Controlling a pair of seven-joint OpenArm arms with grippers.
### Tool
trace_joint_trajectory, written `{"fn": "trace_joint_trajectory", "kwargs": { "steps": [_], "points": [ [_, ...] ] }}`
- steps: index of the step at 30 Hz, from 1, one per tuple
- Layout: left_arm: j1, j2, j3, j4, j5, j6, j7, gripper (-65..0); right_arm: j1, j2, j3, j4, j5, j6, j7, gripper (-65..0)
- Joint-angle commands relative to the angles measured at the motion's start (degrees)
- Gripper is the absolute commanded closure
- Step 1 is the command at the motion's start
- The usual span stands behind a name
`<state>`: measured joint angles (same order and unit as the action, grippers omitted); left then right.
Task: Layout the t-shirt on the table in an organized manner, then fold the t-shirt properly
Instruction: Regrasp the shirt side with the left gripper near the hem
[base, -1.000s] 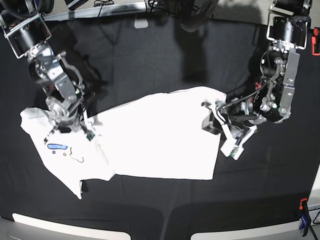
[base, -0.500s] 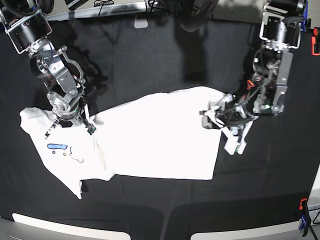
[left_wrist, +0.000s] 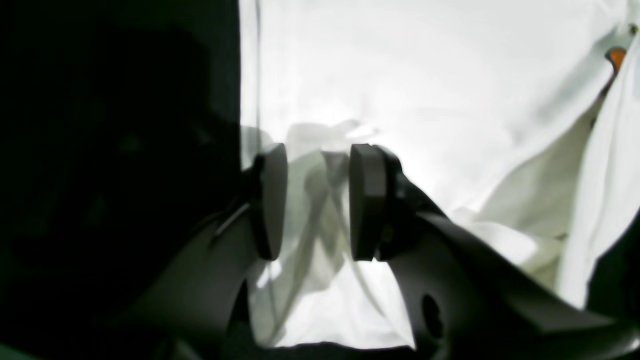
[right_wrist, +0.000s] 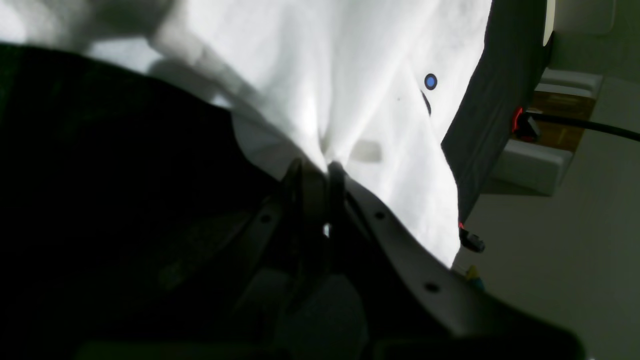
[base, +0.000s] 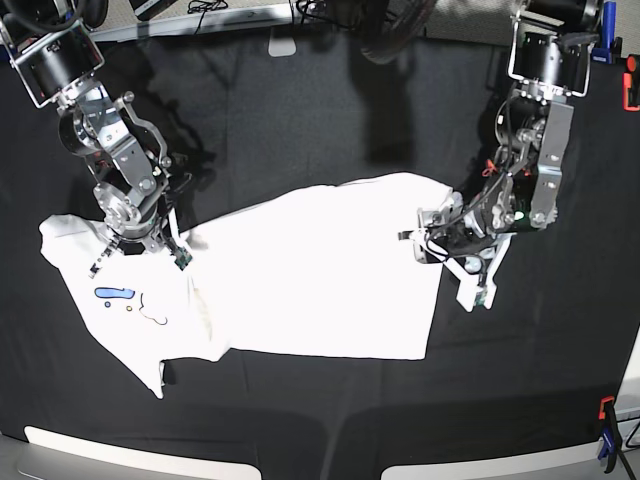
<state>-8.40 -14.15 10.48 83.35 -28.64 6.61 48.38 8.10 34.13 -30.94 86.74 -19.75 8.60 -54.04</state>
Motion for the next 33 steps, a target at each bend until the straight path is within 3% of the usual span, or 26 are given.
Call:
{"fn": "trace_joint_trajectory", "kwargs": {
  "steps": [1,14,19,26,30,33],
  "points": [
    [-1.22,-0.28,-0.26,0.33,-0.57,0.79,-0.94,-19.6,1.09,0.81,0.55,0.90,-1.25,-0.48,0.20,0.0],
    [-1.44,0.17,-0.26,-3.13,-11.96,0.44,1.05,-19.6,1.09,0.81,0.55,0.90,-1.22,-0.48,0.20,0.0],
    [-1.44,0.17,-0.26,-3.13,-14.56,-3.23,1.03,-19.6,1.09,0.81,0.55,0.90,-1.20,-0.48,0.20,0.0],
    [-1.46,0.17,-0.26,-3.13,-14.27,-3.23,0.15,-19.6,1.09,0.81,0.55,0.90,-1.05,-0.50,0.20,0.0],
    [-1.53,0.15,-0.28,-3.13,-9.84,-3.21,-2.36,-19.6,1.09,0.81,0.55,0.90,-1.05,-0.50,0.20,0.0],
    [-1.64,0.17,-0.26,-3.10,-10.01,-3.21,-2.62,-19.6,1.09,0.81,0.55,0.90,-1.03,-0.50,0.22,0.0]
  ]
}}
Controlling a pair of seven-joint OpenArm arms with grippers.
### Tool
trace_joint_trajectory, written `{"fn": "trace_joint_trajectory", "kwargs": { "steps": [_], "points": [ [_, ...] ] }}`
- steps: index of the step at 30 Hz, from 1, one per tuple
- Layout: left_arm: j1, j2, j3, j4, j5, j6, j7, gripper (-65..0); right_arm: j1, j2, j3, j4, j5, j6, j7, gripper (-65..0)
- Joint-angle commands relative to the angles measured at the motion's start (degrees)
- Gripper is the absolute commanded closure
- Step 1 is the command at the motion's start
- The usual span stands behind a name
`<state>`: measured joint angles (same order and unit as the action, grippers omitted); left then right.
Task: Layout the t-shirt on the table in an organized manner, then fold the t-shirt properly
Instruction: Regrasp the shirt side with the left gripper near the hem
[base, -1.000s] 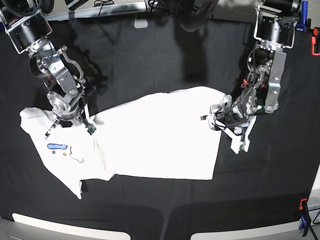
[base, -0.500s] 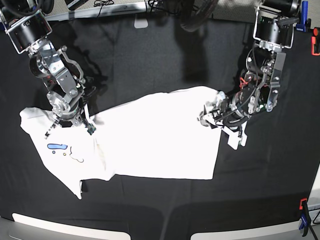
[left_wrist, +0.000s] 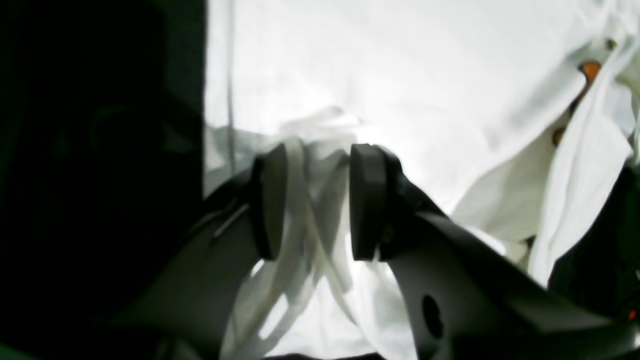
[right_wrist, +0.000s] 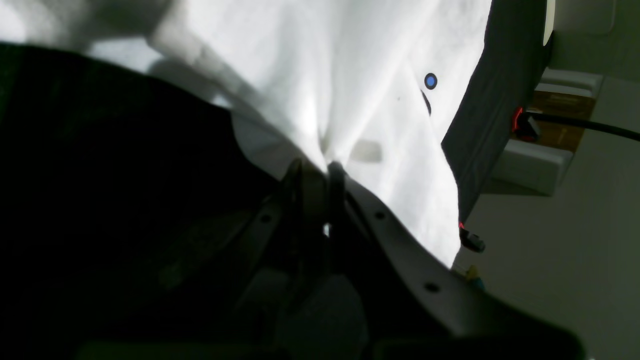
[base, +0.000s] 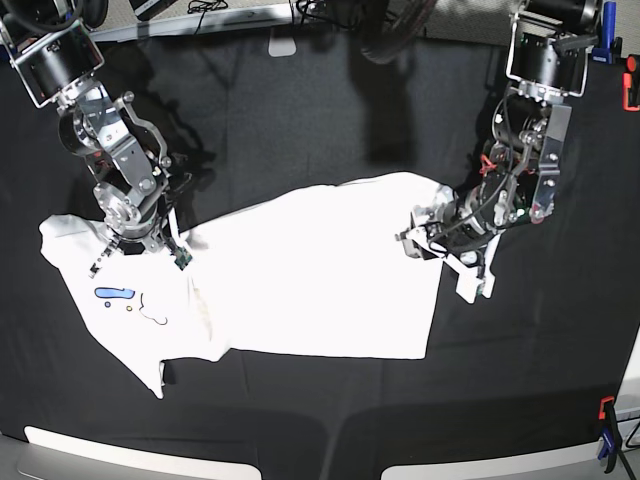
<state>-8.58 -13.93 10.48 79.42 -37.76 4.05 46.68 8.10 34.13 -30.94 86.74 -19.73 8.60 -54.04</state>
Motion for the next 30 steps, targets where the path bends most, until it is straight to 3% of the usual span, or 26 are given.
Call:
{"fn": "trace_joint_trajectory", "kwargs": {
  "steps": [1,6,10,12,30],
  "points": [
    [-1.44,-0.02,-0.26,0.83,-0.90,-0.66,-0.92,-19.6,1.09,0.79,0.55,0.90,-1.07,-0.50,0.20,0.0],
    [-1.44,-0.04,-0.26,1.27,-0.90,-0.85,-0.92,-19.6,1.09,0.81,0.55,0.90,-1.07,-0.50,0.20,0.0],
    [-1.42,-0.07,-0.26,1.57,-1.57,-8.00,-0.92,-19.6,1.11,0.81,0.55,0.90,-1.07,-0.50,0.20,0.0],
    [-1.40,-0.04,-0.26,1.57,-1.97,-9.55,-0.92,-19.6,1.09,0.81,0.55,0.90,-1.07,-0.50,0.22,0.0],
    [-0.79,-0.07,-0.26,1.57,-1.25,-9.70,-4.09,-17.6,1.09,0.79,0.55,0.90,-1.07,-0.50,0.20,0.0]
  ]
}}
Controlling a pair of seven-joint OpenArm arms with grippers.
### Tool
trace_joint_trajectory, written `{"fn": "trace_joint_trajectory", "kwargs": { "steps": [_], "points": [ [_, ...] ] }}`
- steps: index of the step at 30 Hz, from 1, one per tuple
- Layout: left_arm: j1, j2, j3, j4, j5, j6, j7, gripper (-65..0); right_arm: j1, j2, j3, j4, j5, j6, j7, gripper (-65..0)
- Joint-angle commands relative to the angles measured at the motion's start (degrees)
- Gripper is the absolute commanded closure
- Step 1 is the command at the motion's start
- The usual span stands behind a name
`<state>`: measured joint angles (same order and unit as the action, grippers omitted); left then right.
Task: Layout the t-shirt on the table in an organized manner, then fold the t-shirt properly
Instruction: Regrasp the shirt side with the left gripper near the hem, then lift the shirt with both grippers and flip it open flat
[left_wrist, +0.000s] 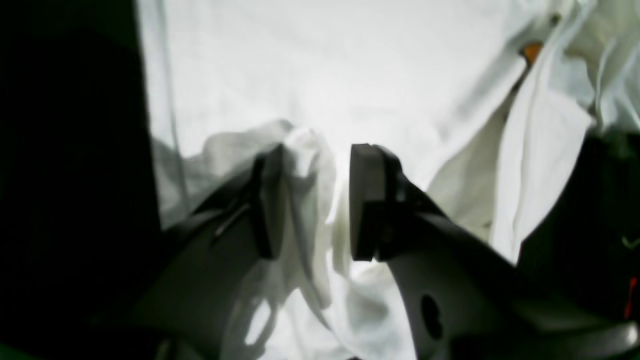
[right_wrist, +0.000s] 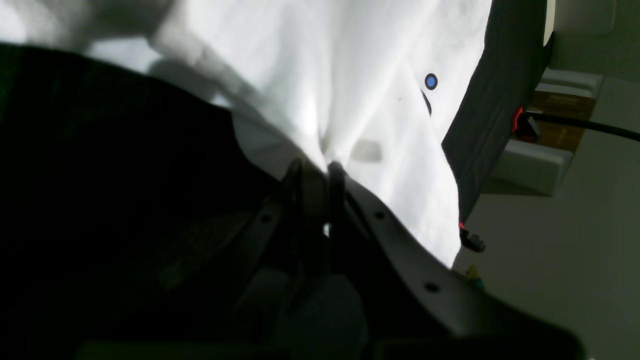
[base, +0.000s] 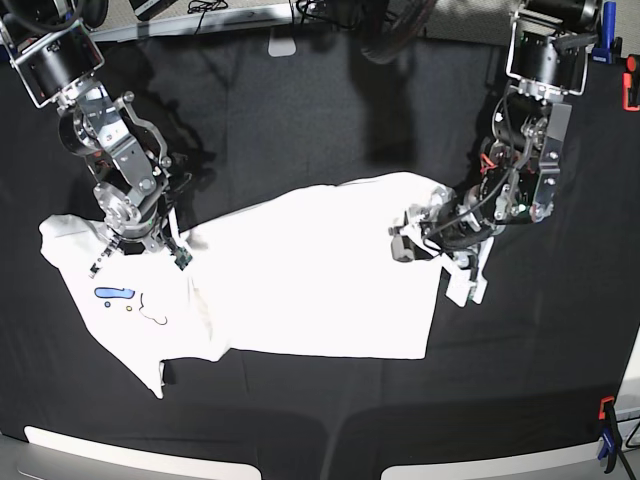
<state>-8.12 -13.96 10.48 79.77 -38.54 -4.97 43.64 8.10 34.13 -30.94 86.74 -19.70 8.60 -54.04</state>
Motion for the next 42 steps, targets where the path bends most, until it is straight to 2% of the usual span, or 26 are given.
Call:
{"fn": "trace_joint_trajectory", "kwargs": {
  "steps": [1,4,12,14,15,17,21,25,32,37,42],
  "points": [
    [-1.25,-0.04,-0.26,1.22,-0.46,-0.68,-1.57,-15.3,1.09,0.79,0.55,0.90,-1.09,-0.50,0.20,0.0],
    [-1.29,-0.04,-0.26,1.22,-0.46,-0.68,-1.73,-9.3,1.09,0.79,0.55,0.90,-1.07,-0.50,0.20,0.0],
    [-1.25,-0.04,-0.26,1.22,-0.26,-0.68,-1.68,-9.0,1.09,0.79,0.55,0.90,-1.09,-0.50,0.20,0.0],
    [-1.27,-0.04,-0.26,1.22,1.64,-0.68,-1.44,-9.0,1.09,0.79,0.55,0.90,-1.07,-0.50,0.20,0.0],
    [-1.27,-0.04,-0.26,1.22,3.04,-0.68,-1.29,-8.0,1.09,0.81,0.55,0.90,-1.07,-0.50,0.20,0.0],
    [-1.25,-0.04,-0.26,1.22,5.95,-0.66,-1.16,0.0,1.09,0.79,0.55,0.90,-1.09,-0.50,0.20,0.0],
    [-1.42,-0.04,-0.26,1.22,8.55,-0.63,-1.31,0.0,1.09,0.79,0.55,0.90,-1.07,-0.52,0.20,0.0],
    [-2.05,-0.07,-0.26,1.33,8.52,-0.68,-1.22,0.0,1.07,0.79,0.55,0.90,-0.87,-0.57,0.22,0.0],
    [-2.34,-0.22,-0.26,5.25,8.52,-0.72,4.59,0.0,0.07,0.83,0.55,2.23,-1.01,-0.94,1.29,0.0],
    [-0.42,-0.55,-0.28,11.30,8.79,-1.97,7.13,0.0,-4.74,1.36,0.55,7.02,-1.33,-0.96,1.11,0.0],
    [6.12,-0.55,-0.28,20.90,12.07,-1.95,7.41,0.0,-11.39,4.26,0.55,12.74,-1.33,-0.96,0.31,0.0]
  ]
}}
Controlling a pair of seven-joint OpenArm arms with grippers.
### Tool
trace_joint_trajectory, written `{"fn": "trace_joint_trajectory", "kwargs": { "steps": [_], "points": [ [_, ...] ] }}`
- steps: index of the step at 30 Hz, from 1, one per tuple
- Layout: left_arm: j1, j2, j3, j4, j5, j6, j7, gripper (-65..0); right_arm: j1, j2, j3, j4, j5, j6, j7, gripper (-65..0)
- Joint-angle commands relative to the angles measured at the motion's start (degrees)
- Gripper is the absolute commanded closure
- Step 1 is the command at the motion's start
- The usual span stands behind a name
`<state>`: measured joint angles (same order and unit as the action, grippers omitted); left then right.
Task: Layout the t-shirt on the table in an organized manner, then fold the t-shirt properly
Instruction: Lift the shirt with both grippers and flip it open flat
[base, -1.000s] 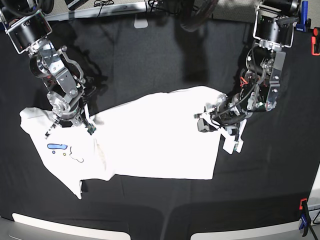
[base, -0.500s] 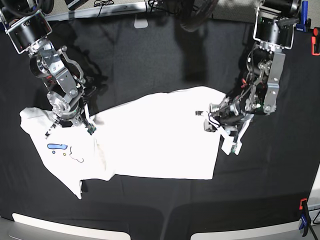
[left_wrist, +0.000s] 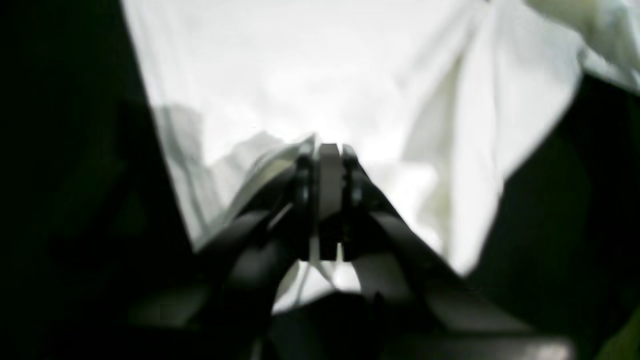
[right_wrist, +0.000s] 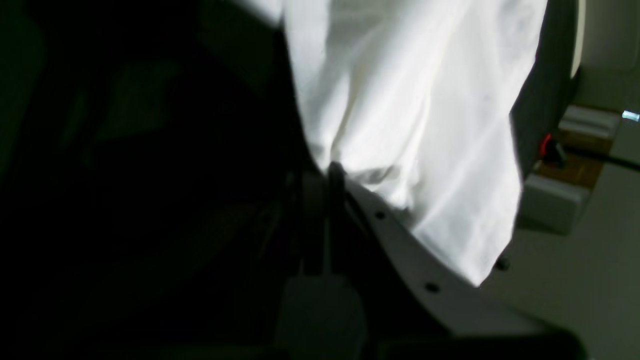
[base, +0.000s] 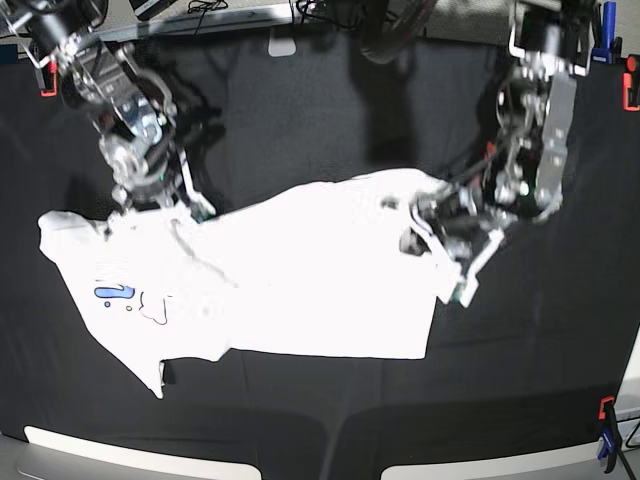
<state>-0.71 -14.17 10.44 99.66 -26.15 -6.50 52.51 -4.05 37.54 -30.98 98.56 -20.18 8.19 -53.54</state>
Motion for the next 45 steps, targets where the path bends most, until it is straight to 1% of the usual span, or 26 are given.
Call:
{"fn": "trace_joint_trajectory", "kwargs": {
  "steps": [1,3,6,10,13,16,19,23,27,30,32,34,36,39,43,45],
  "points": [
    [0.24,-0.33,-0.24,3.13,0.37,-0.42,-1.46,0.0,-0.59,1.79,0.59,2.23,-0.85,-0.55,-0.85,0.0],
    [3.26,-0.33,-0.24,7.08,2.03,-0.42,-1.38,0.0,-3.34,3.98,0.59,5.05,-0.85,-0.59,-2.29,0.0],
    [7.19,-0.33,-0.24,12.46,4.44,-0.42,-1.01,0.0,-7.72,7.69,0.59,9.51,-1.46,-3.06,-5.51,0.0],
    [11.41,-0.33,-0.24,18.80,7.89,-0.37,0.81,0.0,-14.05,11.41,0.59,14.40,-10.03,-4.90,-8.59,0.0],
    [13.77,-0.31,-0.24,22.84,9.31,-0.39,3.74,0.0,-18.51,14.16,0.59,16.96,-14.80,-5.73,-10.60,0.0],
    [15.91,-0.31,-0.24,26.49,9.66,-0.37,6.58,0.0,-22.88,16.85,0.59,18.29,-18.25,-6.16,-10.75,0.0],
    [18.14,-0.33,-0.24,29.64,9.68,-0.39,8.09,0.0,-26.75,19.61,0.59,18.45,-21.66,-7.78,-10.95,0.0],
    [21.44,-0.31,-0.24,32.50,9.88,-0.39,10.82,0.0,-31.54,22.84,0.61,18.45,-24.50,-8.72,-11.04,0.0],
    [26.27,-0.31,-0.24,34.23,14.91,-0.37,11.69,0.0,-36.79,26.14,0.61,18.45,-24.87,-9.99,-11.04,0.0],
    [29.40,-0.31,-0.24,35.34,19.26,-0.24,12.68,0.0,-40.81,28.00,0.59,18.45,-25.75,-11.15,-11.04,0.0],
    [31.26,-0.31,-0.24,35.34,21.14,1.25,12.63,0.0,-43.87,28.87,0.59,18.45,-29.00,-12.63,-11.04,0.0],
    [32.81,-0.31,-0.24,35.34,22.29,2.60,12.66,0.0,-47.25,30.01,0.59,18.45,-32.04,-14.82,-11.10,0.0],
    [33.94,-0.28,-0.24,35.34,22.27,3.15,12.61,0.0,-50.84,31.32,0.59,18.45,-33.99,-16.83,-11.41,0.0],
    [35.45,-0.28,-0.24,35.34,22.05,3.32,13.05,0.0,-55.98,32.83,0.59,18.45,-34.82,-17.29,-11.43,0.0],
    [38.10,-0.31,-0.22,35.34,22.08,3.50,13.73,0.0,-60.65,32.92,0.59,18.45,-38.12,-18.58,-11.43,0.0],
    [39.76,-0.28,-0.24,35.34,22.08,3.48,13.68,0.0,-62.25,32.92,0.59,18.45,-38.64,-19.17,-11.43,0.0]
  ]
}}
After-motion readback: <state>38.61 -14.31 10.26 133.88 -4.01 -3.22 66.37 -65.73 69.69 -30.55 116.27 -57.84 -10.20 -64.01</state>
